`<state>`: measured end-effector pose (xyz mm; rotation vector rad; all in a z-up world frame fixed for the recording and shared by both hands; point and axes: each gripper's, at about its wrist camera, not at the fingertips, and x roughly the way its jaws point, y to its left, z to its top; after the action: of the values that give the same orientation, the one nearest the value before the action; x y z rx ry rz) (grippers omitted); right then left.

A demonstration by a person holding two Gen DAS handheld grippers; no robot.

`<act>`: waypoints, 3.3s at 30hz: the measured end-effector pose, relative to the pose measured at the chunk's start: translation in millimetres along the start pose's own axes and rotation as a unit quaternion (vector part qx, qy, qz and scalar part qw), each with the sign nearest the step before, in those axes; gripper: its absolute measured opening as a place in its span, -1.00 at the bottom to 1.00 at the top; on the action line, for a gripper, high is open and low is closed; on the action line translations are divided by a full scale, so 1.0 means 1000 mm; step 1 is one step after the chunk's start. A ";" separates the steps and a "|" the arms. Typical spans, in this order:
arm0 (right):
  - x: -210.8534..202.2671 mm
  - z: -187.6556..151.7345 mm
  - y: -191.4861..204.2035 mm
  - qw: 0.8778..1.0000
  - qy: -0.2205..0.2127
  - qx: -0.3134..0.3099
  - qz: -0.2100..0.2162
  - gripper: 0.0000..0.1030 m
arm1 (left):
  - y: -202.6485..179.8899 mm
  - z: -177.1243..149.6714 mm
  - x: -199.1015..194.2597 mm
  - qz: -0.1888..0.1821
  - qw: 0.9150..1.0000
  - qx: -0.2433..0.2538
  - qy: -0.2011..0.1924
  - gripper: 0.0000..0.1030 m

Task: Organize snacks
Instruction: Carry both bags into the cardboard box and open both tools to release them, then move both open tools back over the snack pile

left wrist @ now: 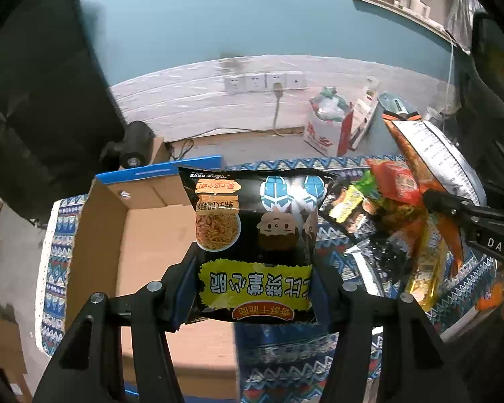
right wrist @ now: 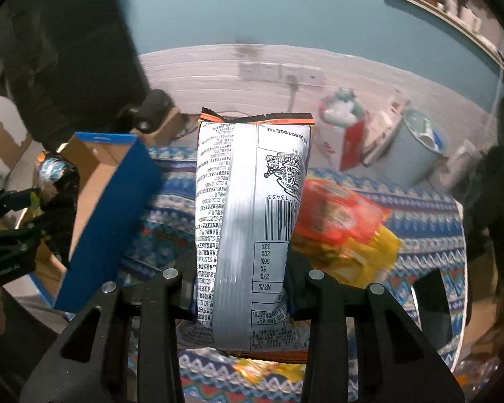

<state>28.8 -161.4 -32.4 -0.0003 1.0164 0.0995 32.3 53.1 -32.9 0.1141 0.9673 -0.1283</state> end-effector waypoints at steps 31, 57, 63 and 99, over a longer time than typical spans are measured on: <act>0.082 0.064 0.193 0.990 0.049 -0.098 0.091 -0.33 | 0.147 -0.046 0.029 0.068 0.990 -0.118 0.047 0.16; 0.124 0.054 0.237 0.979 0.099 -0.130 0.123 -0.32 | 0.168 -0.052 0.024 0.116 0.983 -0.124 0.068 0.46; 0.115 0.058 0.231 0.981 0.083 -0.124 0.125 0.13 | 0.164 -0.049 0.021 0.110 0.984 -0.127 0.066 0.46; 0.009 0.000 0.034 0.999 0.044 -0.023 0.006 0.45 | 0.017 -0.022 0.014 0.020 0.998 -0.011 0.064 0.52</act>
<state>30.2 -126.5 -38.7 -0.0403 1.1028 0.1345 25.1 72.7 -55.8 0.1227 1.0940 -0.0736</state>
